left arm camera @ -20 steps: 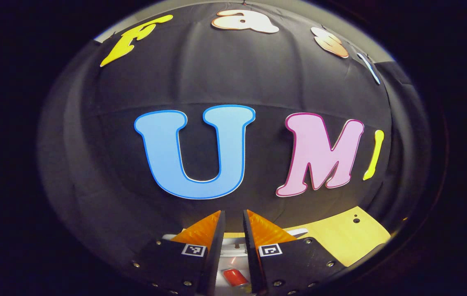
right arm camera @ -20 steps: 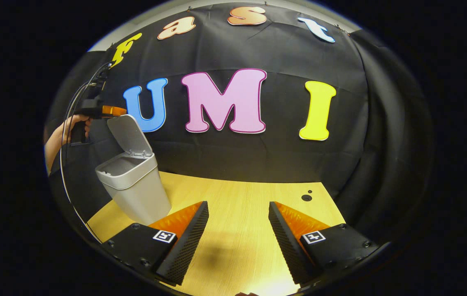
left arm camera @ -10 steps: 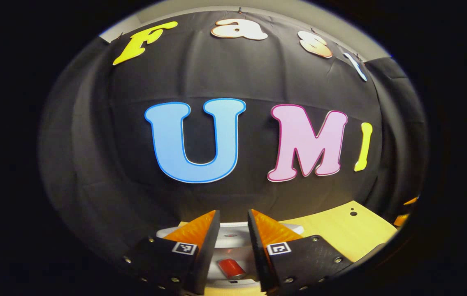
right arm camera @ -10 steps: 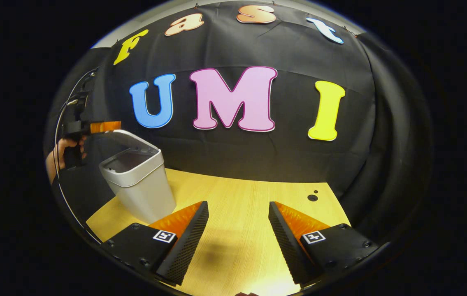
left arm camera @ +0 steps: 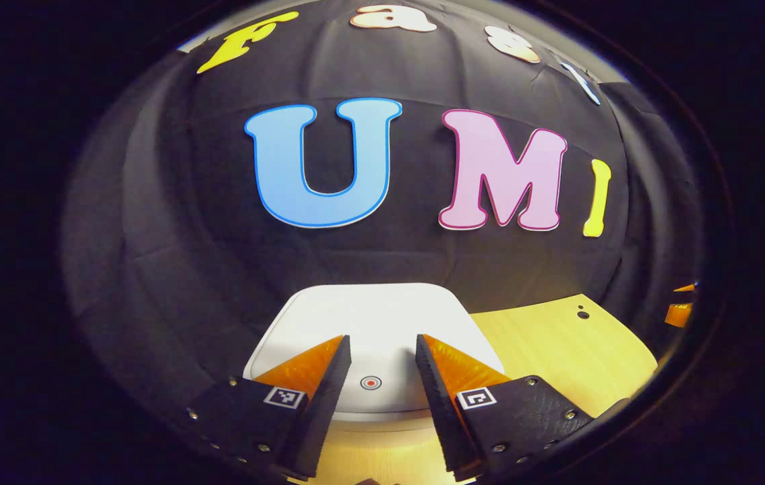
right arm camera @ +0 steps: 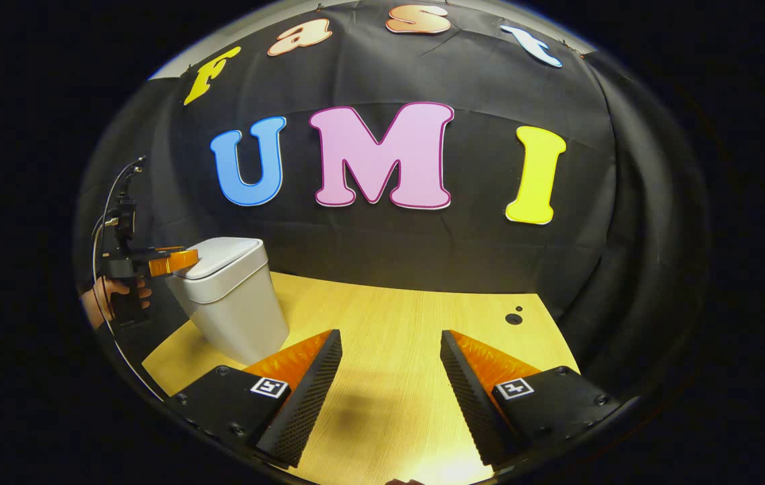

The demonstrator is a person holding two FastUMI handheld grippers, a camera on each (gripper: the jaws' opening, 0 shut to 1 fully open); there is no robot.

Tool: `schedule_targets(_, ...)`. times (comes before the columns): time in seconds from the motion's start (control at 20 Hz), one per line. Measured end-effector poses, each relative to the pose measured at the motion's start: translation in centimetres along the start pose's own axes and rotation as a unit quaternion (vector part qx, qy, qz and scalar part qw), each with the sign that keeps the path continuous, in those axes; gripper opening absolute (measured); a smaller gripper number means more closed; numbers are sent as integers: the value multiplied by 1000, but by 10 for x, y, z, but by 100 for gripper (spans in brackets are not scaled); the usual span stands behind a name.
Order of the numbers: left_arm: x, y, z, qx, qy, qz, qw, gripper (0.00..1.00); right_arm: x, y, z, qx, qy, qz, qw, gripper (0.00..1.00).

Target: Press the lid of the desktop garbage bin to open it, pick up the crumpled paper on the desktop and throw it into the bin, then pick up the pop can on the desktop and drop it into the bin, and finally close the garbage bin lid.

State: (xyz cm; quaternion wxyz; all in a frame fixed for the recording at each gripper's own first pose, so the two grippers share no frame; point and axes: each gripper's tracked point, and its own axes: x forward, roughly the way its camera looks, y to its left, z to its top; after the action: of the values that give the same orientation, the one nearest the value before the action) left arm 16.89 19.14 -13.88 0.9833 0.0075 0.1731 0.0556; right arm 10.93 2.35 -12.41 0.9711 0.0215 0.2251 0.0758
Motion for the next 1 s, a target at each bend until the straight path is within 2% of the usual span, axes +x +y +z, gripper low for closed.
schedule_targets(0.1, 1, -1, -4, 19, -3, 4, 1000, 66, 1, 0, -1, -1, 3, 0, 1000, 95)
schedule_targets(0.3, 0, 3, -4, -18, 18, 13, 1000, 67, 3, -1, -5, 10, 4, 0, 1000, 95)
schedule_targets(0.5, -1, 0, -11, -32, 34, 7, 999, 67, 4, -3, -11, 16, 10, 0, 1000, 95)
schedule_targets(0.7, -1, 1, -4, -45, 9, -12, 999, 68, 3, 1, -13, 20, 11, 4, 1000, 95)
schedule_targets(0.9, 1, 5, 3, -44, -2, 6, 999, 67, -4, -7, -6, -1, 3, -3, 1000, 95)
schedule_targets(1.0, 1, 6, 8, -65, -3, 14, 998, 67, -7, -11, -1, 1, -5, -6, 1000, 96)
